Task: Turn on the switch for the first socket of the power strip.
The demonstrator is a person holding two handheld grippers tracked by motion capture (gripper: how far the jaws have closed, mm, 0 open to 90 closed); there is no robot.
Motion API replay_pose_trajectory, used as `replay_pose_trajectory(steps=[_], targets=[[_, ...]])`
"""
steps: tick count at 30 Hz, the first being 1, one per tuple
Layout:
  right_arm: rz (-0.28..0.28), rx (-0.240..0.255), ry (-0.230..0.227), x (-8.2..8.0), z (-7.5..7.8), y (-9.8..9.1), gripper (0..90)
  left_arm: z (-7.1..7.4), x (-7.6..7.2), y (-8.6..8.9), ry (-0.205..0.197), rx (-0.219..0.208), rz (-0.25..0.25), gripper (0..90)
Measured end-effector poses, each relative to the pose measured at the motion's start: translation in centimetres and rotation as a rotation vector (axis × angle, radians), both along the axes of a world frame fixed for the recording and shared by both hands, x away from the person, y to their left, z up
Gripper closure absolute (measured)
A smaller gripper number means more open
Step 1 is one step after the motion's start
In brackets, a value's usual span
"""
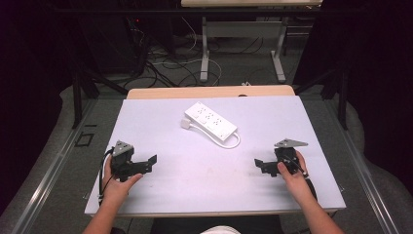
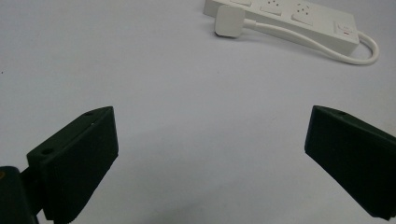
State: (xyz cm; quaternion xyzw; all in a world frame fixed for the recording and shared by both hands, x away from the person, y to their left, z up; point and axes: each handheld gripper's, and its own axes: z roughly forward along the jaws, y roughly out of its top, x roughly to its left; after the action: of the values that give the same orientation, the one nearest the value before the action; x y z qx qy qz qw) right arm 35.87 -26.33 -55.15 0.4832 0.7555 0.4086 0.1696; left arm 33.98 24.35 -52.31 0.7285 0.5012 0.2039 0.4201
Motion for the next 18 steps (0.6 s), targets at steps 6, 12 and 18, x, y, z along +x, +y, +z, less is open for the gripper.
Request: replay_pose_trajectory(steps=[6,12,18], targets=[[-0.012,-0.007,-0.009,0.00,-0.11,-0.60,3.0,0.01,0.01,0.02,0.000,0.000,0.000,2.5],[-0.028,-0.003,-0.008,0.05,-0.21,-0.87,3.0,0.00,0.02,0.07,-0.001,0.000,-0.001,2.6],[-0.046,0.012,0.005,0.07,-0.27,-0.97,3.0,0.04,0.03,0.10,-0.006,0.001,-0.001,2.5]])
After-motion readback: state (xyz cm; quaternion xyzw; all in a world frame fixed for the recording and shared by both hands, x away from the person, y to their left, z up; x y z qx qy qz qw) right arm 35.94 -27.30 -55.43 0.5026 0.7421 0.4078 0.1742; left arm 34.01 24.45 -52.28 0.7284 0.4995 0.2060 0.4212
